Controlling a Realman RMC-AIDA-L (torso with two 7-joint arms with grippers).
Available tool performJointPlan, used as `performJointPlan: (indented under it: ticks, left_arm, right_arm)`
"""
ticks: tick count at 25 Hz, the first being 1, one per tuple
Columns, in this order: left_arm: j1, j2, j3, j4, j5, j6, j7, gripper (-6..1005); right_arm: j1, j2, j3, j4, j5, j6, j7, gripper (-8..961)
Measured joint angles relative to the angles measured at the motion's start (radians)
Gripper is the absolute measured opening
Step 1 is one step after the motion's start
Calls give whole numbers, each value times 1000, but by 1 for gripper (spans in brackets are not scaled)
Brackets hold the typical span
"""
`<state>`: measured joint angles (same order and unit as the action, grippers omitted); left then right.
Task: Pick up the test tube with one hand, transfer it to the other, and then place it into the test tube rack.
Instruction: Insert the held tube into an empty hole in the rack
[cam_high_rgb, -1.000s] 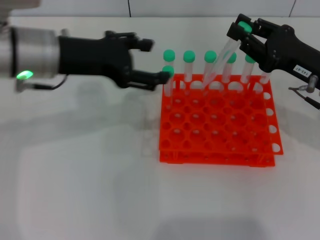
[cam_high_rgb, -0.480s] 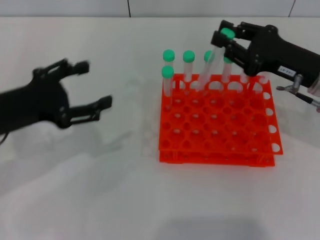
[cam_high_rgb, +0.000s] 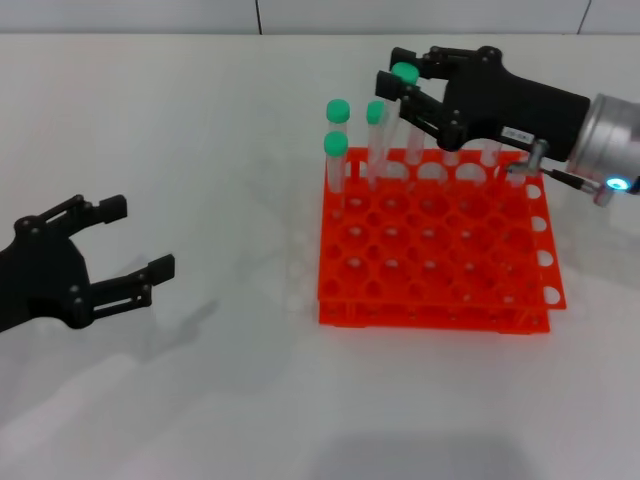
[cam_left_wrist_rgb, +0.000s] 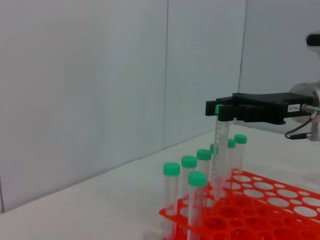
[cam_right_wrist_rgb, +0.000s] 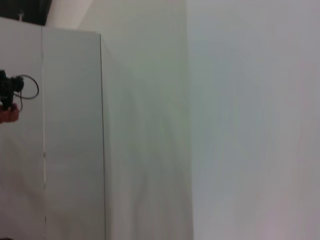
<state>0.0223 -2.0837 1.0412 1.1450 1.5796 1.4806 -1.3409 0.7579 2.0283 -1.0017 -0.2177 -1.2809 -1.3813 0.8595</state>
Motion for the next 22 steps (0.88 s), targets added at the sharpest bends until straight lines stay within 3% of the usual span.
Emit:
performJointPlan:
  ticks: [22]
  left_arm:
    - [-56,5,-20,-79,23,-8,9,887]
  right_arm:
    - [34,-1,-9,90,12,83,-96,345]
